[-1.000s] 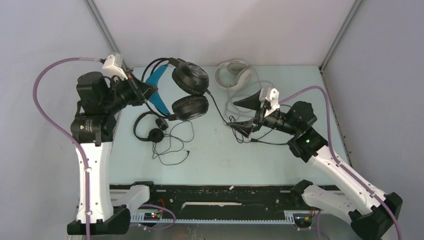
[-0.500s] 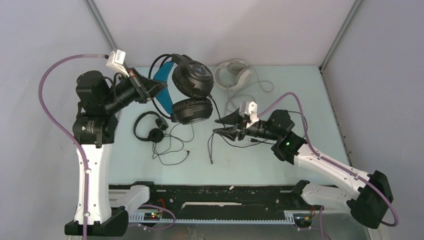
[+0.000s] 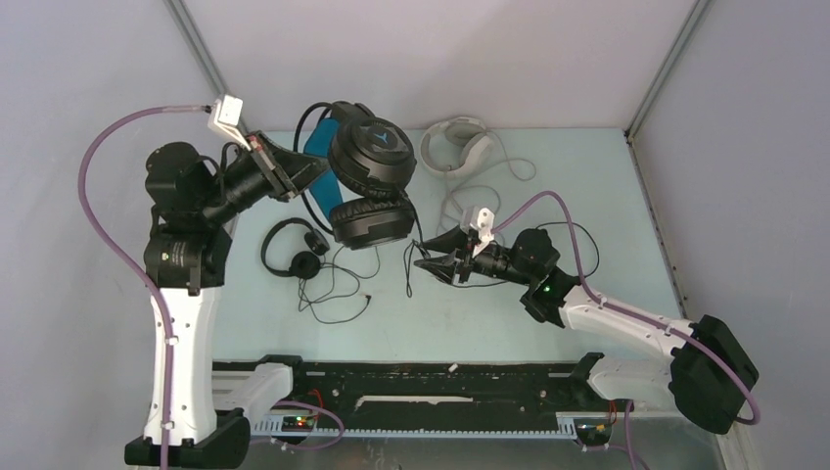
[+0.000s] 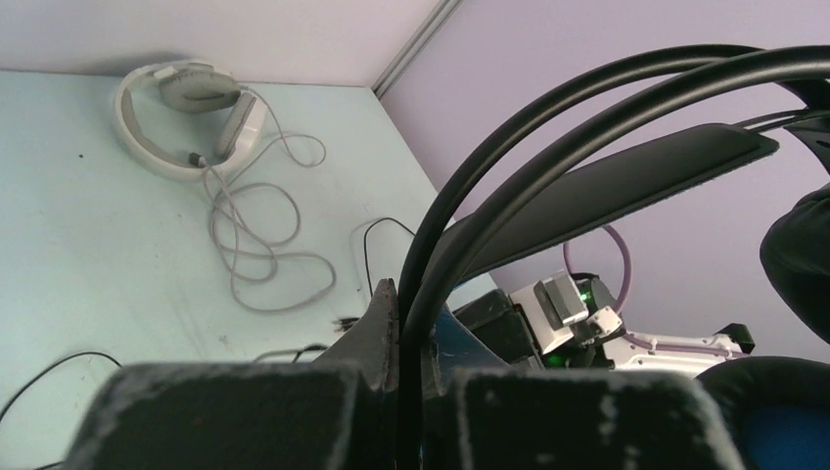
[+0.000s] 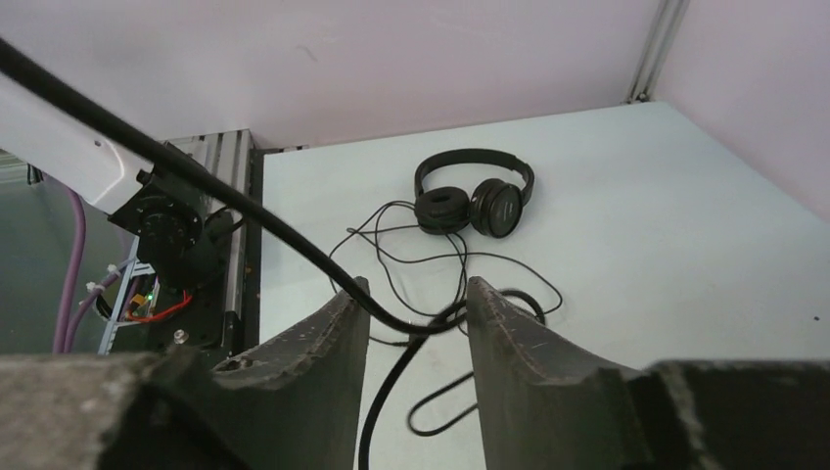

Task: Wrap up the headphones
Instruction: Wrap the headphones cable around the headphones.

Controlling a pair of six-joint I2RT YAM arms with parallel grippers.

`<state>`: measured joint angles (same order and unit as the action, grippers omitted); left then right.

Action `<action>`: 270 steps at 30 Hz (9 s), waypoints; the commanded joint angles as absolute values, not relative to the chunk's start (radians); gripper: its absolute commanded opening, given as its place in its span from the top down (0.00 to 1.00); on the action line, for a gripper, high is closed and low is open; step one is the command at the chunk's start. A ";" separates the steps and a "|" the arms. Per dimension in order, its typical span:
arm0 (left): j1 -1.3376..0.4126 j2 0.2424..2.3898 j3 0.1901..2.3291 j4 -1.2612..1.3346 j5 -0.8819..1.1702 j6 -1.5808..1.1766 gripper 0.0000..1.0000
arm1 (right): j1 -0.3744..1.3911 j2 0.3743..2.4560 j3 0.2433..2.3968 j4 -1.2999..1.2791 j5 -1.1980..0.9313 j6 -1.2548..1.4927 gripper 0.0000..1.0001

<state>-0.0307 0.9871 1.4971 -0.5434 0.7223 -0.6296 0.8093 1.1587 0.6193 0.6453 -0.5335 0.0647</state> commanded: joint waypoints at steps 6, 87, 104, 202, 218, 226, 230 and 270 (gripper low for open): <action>-0.061 0.954 1.437 -0.535 0.712 -0.636 1.00 | 0.843 1.165 0.626 0.850 -0.526 0.113 0.48; -0.945 1.173 1.427 -0.917 -0.490 0.385 1.00 | 0.604 0.957 0.929 -0.208 -0.746 0.425 1.00; -0.945 1.166 1.352 -0.843 -0.465 0.387 1.00 | 0.589 1.042 0.930 0.072 -0.887 0.672 1.00; -0.416 1.054 1.536 -0.652 -0.173 -0.707 1.00 | 0.900 0.931 0.562 0.218 -0.063 0.271 1.00; -0.139 0.965 1.501 -0.494 0.192 -0.851 1.00 | 0.272 0.788 0.368 -0.127 -0.030 0.561 1.00; -0.120 0.951 1.546 -0.534 0.161 -0.801 1.00 | -0.069 0.685 0.306 -0.171 -0.137 0.591 1.00; -0.120 0.943 1.509 -0.471 0.233 -0.841 1.00 | -0.067 0.709 0.278 -0.081 -0.217 0.597 1.00; -0.120 1.016 1.489 -0.589 0.158 -0.684 1.00 | 0.399 0.627 0.711 -0.484 0.029 0.579 0.44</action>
<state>-0.1276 1.0260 1.4010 -0.6304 0.1913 -0.6872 0.3840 0.6270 0.6250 -0.4046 -0.0032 0.5510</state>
